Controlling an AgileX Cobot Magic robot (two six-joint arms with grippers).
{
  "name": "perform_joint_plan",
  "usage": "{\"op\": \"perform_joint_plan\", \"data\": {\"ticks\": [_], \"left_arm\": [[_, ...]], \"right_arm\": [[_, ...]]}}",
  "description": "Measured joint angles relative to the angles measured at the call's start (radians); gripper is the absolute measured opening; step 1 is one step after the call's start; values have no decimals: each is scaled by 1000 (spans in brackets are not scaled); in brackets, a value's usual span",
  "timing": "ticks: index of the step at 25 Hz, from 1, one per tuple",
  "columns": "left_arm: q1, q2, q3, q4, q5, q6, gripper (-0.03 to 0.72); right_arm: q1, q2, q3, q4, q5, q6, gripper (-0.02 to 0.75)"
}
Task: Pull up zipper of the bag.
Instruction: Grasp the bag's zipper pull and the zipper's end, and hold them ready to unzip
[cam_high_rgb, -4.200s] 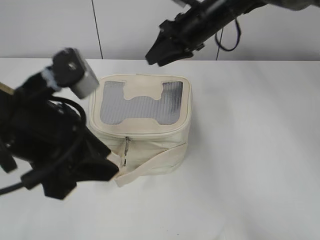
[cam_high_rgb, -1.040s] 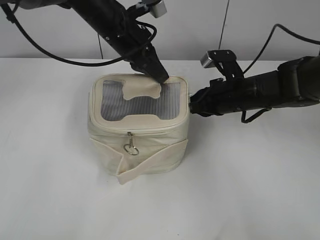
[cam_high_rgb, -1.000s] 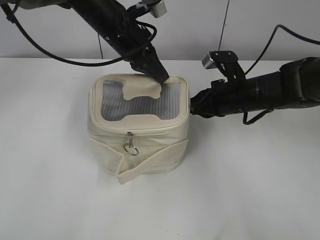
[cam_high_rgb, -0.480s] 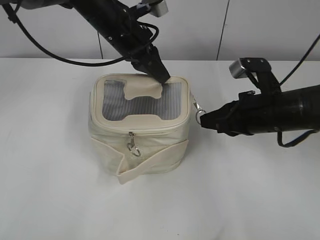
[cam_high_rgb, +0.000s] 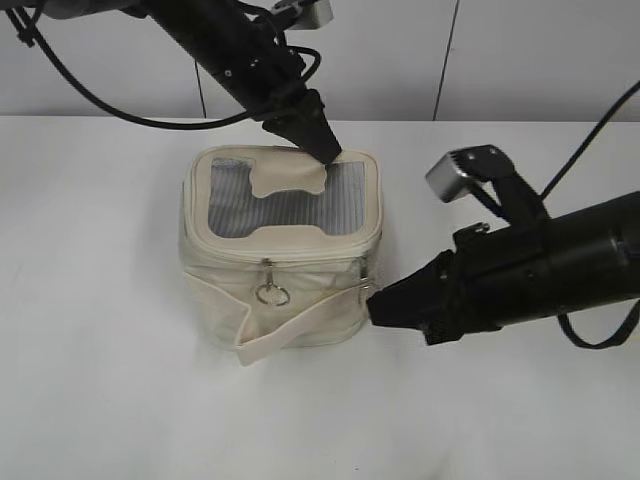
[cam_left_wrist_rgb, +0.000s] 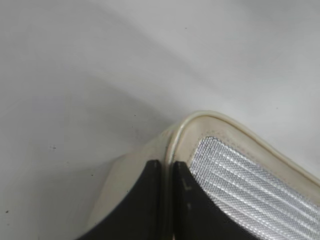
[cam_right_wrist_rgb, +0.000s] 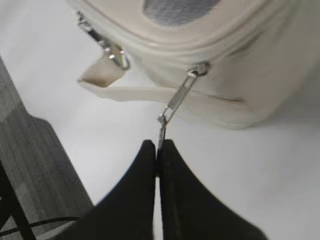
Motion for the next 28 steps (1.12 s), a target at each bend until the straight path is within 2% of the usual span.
{"op": "perform_joint_plan", "data": {"ticks": [6,10,15,20,22,24,27,28], "left_arm": [[-19,0,0,16,-26,-94,28],[-44,0,0,40,-59,-121,28],[-54,-1,0,52,-72,-160,28],[-55,-1,0,60,-73,-176,28],[-56,-2,0,60,-72,-178,39],[-56,-2,0,50,-84,-189,119],[-56,-2,0,38,-111,-203,304],[-55,-2,0,38,-110,-209,333]], "right_arm": [[210,4,-24,101,-137,17,8],[296,69,-119,123,-177,27,8],[339,183,-228,106,-166,78,8],[340,204,-249,85,-159,134,8],[340,204,-250,40,-157,199,23],[346,200,-251,-58,-134,317,84],[362,178,-252,-309,-59,546,267],[364,164,-251,-397,-47,630,331]]}}
